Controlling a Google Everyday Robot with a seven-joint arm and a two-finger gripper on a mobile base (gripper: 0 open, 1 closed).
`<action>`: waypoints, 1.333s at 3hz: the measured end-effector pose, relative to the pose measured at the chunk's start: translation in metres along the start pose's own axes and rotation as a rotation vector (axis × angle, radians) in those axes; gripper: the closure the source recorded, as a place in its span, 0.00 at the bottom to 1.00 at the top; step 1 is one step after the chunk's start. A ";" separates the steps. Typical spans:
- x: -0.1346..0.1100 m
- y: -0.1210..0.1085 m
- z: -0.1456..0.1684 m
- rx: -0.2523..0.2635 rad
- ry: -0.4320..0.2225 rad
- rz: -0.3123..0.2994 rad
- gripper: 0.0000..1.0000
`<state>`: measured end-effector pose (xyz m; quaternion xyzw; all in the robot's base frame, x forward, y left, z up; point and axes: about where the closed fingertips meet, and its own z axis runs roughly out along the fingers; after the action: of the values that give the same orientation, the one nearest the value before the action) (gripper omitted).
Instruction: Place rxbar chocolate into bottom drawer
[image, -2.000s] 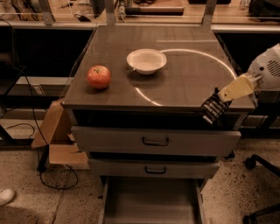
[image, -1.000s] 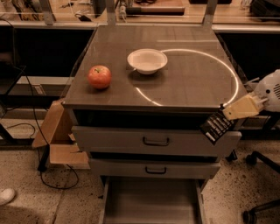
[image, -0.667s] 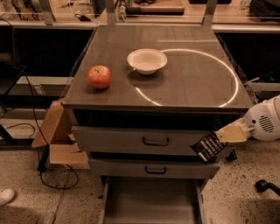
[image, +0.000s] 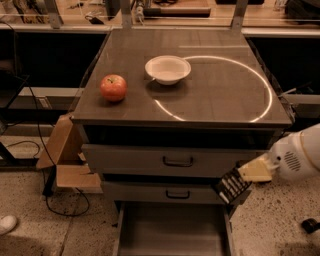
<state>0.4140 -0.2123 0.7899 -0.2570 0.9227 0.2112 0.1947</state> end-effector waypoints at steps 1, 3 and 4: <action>0.019 0.017 0.026 -0.034 0.033 0.016 1.00; 0.038 0.034 0.053 -0.092 0.089 0.030 1.00; 0.063 0.038 0.105 -0.084 0.124 0.106 1.00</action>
Offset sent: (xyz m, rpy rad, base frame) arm -0.0522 0.0577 -0.0831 0.0582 0.2062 0.0775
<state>0.3688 -0.1560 0.6840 -0.2282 0.9356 0.2435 0.1149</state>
